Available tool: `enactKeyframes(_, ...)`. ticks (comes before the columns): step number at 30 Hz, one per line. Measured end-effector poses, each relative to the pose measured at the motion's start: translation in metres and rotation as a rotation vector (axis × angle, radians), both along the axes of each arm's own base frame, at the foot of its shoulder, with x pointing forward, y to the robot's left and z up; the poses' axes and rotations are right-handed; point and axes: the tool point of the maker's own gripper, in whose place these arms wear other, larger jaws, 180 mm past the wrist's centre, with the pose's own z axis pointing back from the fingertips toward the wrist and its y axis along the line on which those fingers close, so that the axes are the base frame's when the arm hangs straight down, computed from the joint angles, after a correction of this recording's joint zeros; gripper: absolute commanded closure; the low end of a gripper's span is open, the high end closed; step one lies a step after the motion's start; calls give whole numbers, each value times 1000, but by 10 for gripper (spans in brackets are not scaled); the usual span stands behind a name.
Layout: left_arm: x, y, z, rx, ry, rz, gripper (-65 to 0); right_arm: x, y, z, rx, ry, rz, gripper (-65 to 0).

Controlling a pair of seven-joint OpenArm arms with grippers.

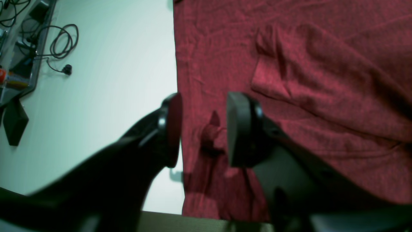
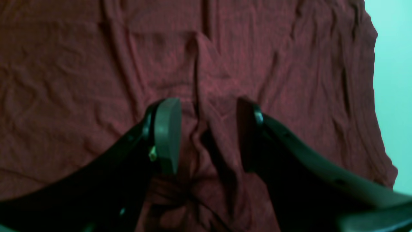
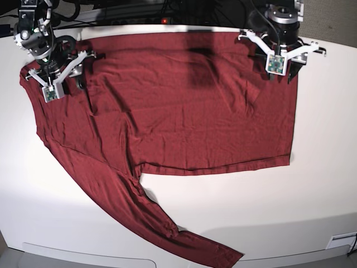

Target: Fold the T-shirt properly

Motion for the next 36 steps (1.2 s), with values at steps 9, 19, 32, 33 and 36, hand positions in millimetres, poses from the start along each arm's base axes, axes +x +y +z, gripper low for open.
enactKeyframes(9, 0, 0, 0, -3, 1, 1, -455, -1, 4, -2, 15, 3, -10, -281)
enactKeyframes(19, 1, -1, 2, -4, -13, -5, -455, -2, 16, -5, 61, -18, -30, -479)
enactKeyframes(32, 22, -8, 24, -10, -141, -44, -455, 25, 25, 21, 109, -195, -28, -477)
enactKeyframes(33, 26, -8, 26, -10, -152, -44, -455, 29, 27, 22, 117, -205, -34, -477)
enactKeyframes(36, 34, -8, 32, -9, -179, -44, -455, 46, 36, 32, 158, -257, -51, -477)
